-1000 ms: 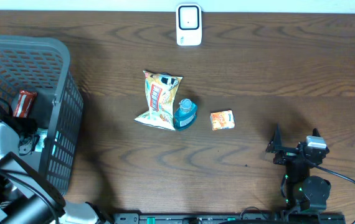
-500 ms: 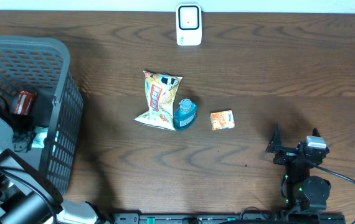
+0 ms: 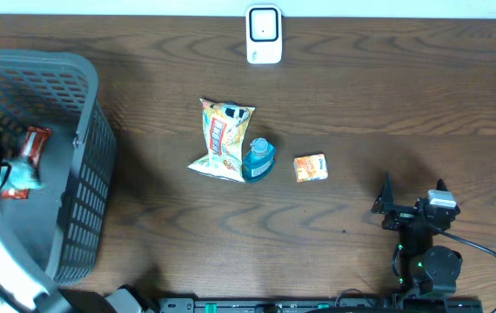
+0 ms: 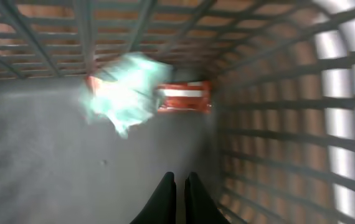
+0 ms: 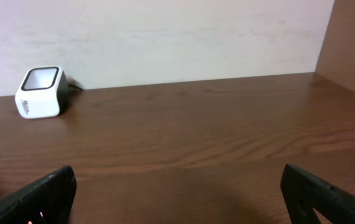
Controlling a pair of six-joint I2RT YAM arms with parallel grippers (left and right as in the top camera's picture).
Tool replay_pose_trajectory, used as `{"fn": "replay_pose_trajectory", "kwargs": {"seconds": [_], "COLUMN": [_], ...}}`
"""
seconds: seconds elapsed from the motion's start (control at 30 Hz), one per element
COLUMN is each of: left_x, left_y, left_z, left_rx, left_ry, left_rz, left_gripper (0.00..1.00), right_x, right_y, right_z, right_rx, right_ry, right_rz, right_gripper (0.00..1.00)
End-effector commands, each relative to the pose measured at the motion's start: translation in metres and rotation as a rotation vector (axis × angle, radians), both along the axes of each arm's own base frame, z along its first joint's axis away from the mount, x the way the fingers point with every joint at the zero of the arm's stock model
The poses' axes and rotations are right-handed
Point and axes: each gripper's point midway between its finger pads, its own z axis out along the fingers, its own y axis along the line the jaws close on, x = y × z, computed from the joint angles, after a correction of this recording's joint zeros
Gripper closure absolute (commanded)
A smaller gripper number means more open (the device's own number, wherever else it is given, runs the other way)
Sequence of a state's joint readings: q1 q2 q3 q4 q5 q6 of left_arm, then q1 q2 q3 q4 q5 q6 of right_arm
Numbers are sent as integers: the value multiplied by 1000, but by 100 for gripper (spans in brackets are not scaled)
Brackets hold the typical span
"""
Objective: Scan the item barcode
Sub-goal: 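Grasp the mint-green wrapped pack in the basket with the left gripper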
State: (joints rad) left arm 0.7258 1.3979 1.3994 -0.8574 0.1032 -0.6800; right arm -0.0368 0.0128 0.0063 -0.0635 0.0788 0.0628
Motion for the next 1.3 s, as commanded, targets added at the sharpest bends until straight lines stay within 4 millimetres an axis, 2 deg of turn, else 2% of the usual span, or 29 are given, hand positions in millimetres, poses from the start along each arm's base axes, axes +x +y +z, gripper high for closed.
{"fn": "replay_pose_trajectory", "kwargs": {"seconds": [0.0,0.03,0.13,0.17,0.2,0.23,0.27,0.37,0.5,0.67,0.83,1.0,1.27], "left_x": [-7,-11,-23,-26,-28,-30,-30,-25,-10,12,18,11,20], "left_y": [-10,-14,-17,-17,-16,-14,-12,-7,-5,-11,-19,-13,-2], "left_z": [36,47,64,64,63,60,55,30,-17,-84,-136,-162,-174], "left_rx": [48,70,121,129,133,131,125,68,-59,-219,-318,-332,-301], "left_ry": [-95,-119,-138,-133,-121,-103,-84,-15,79,210,331,414,404], "left_rz": [-3,-3,18,26,36,45,50,51,40,8,9,52,58], "left_gripper": [93,93,92,84,71,57,50,36,27,26,28,29,29], "right_x": [0,0,0,0,0,0,0,0,0,0,0,0,0], "right_y": [0,0,0,0,0,0,0,0,0,0,0,0,0], "right_z": [-1,-1,-1,-1,-1,-1,-1,-1,-1,-1,-1,-1,-1], "right_rx": [-12,-13,-12,-12,-12,-13,-12,-12,-12,-12,-12,-12,-12], "right_ry": [4,4,4,4,4,4,4,4,4,4,4,4,4], "right_rz": [-2,-3,-3,-3,-3,-3,-3,-3,-3,-2,-2,-3,-3], "right_gripper": [1,1,1,1,1,1,1,1,1,1,1,1,1]}}
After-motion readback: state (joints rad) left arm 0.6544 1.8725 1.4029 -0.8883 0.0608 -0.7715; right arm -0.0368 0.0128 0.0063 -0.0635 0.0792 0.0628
